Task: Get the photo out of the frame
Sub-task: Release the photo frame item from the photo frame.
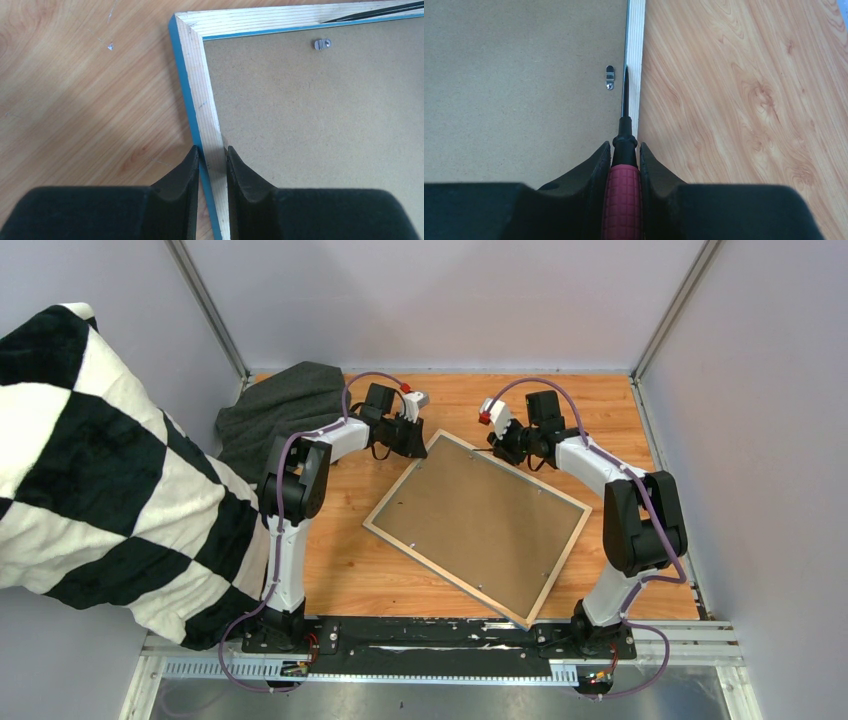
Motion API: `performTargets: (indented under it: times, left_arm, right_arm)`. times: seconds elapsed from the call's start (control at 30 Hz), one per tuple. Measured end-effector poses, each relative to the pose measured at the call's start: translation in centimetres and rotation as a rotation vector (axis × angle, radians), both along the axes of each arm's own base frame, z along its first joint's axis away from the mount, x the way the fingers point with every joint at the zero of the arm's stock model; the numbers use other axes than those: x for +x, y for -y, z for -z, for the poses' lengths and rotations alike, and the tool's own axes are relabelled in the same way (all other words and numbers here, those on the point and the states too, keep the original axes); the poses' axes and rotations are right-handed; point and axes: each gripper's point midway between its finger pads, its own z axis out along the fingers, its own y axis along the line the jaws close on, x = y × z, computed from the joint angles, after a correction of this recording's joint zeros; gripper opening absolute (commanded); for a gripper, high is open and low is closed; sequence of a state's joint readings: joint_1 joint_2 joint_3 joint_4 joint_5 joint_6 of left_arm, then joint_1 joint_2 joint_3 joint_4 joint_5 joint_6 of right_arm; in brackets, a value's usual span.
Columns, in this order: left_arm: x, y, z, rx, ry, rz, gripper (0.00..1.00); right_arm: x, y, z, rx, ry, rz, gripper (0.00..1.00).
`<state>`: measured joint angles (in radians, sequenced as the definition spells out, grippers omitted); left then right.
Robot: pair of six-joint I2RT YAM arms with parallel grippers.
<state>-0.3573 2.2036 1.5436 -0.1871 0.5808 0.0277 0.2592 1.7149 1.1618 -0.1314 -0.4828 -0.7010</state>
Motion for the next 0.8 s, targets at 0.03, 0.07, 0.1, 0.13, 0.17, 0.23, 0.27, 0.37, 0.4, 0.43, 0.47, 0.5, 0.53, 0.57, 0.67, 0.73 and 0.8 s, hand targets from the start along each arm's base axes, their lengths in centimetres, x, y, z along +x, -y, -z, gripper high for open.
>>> performTargets:
  times: [0.03, 0.07, 0.1, 0.13, 0.17, 0.23, 0.27, 0.37, 0.4, 0.43, 0.47, 0.5, 0.53, 0.57, 0.67, 0.73, 0.8]
  left_arm:
    - [0.00, 0.00, 0.00, 0.000, 0.000, 0.000, 0.00]
    - [0.00, 0.00, 0.00, 0.000, 0.000, 0.000, 0.00]
    - [0.00, 0.00, 0.00, 0.000, 0.000, 0.000, 0.00]
    - [-0.01, 0.01, 0.00, 0.000, 0.000, 0.000, 0.00]
    - [-0.01, 0.01, 0.00, 0.000, 0.000, 0.000, 0.00]
    - [-0.01, 0.00, 0.00, 0.000, 0.000, 0.000, 0.00]
    - [0.00, 0.00, 0.00, 0.000, 0.000, 0.000, 0.00]
    - [0.00, 0.00, 0.00, 0.000, 0.000, 0.000, 0.00]
    - [0.00, 0.00, 0.00, 0.000, 0.000, 0.000, 0.00]
    - [-0.01, 0.00, 0.00, 0.000, -0.001, 0.000, 0.00]
    - [0.00, 0.00, 0.00, 0.000, 0.000, 0.000, 0.00]
    - [-0.01, 0.00, 0.00, 0.000, -0.001, 0.000, 0.00]
    - [0.00, 0.00, 0.00, 0.000, 0.000, 0.000, 0.00]
    - [0.00, 0.00, 0.00, 0.000, 0.000, 0.000, 0.00]
    - [0.00, 0.01, -0.01, 0.000, 0.000, 0.000, 0.00]
    - [0.00, 0.01, -0.01, 0.000, 0.000, 0.000, 0.00]
    - [0.01, 0.01, -0.02, 0.000, 0.000, 0.000, 0.00]
  right_arm:
    - [-0.03, -0.03, 0.01, 0.000, -0.001, -0.003, 0.00]
    - [-0.09, -0.06, 0.02, 0.001, -0.002, -0.006, 0.00]
    - [-0.15, -0.09, 0.06, 0.002, -0.004, -0.008, 0.00]
    - [-0.25, -0.13, 0.10, 0.003, -0.008, -0.012, 0.00]
    - [-0.35, -0.15, 0.17, 0.004, -0.011, -0.014, 0.00]
    - [-0.55, -0.16, 0.41, 0.004, -0.017, -0.019, 0.00]
    - [-0.65, -0.14, 0.52, 0.002, -0.021, -0.020, 0.00]
    - [-0.79, -0.05, 0.70, -0.003, -0.027, -0.020, 0.00]
    - [-0.75, 0.02, 0.72, -0.007, -0.026, -0.018, 0.00]
    - [-0.73, 0.07, 0.76, -0.009, -0.026, -0.015, 0.00]
    - [-0.70, 0.13, 0.82, -0.012, -0.026, -0.013, 0.00]
    - [-0.69, 0.15, 0.85, -0.013, -0.027, -0.012, 0.00]
    - [-0.69, 0.16, 0.87, -0.013, -0.027, -0.011, 0.00]
    - [-0.69, 0.15, 0.87, -0.013, -0.027, -0.011, 0.00]
    - [-0.70, 0.14, 0.88, -0.013, -0.028, -0.012, 0.00]
    - [-0.78, 0.05, 0.88, -0.010, -0.029, -0.019, 0.00]
    - [-0.98, -0.11, 0.91, -0.004, -0.034, -0.031, 0.00]
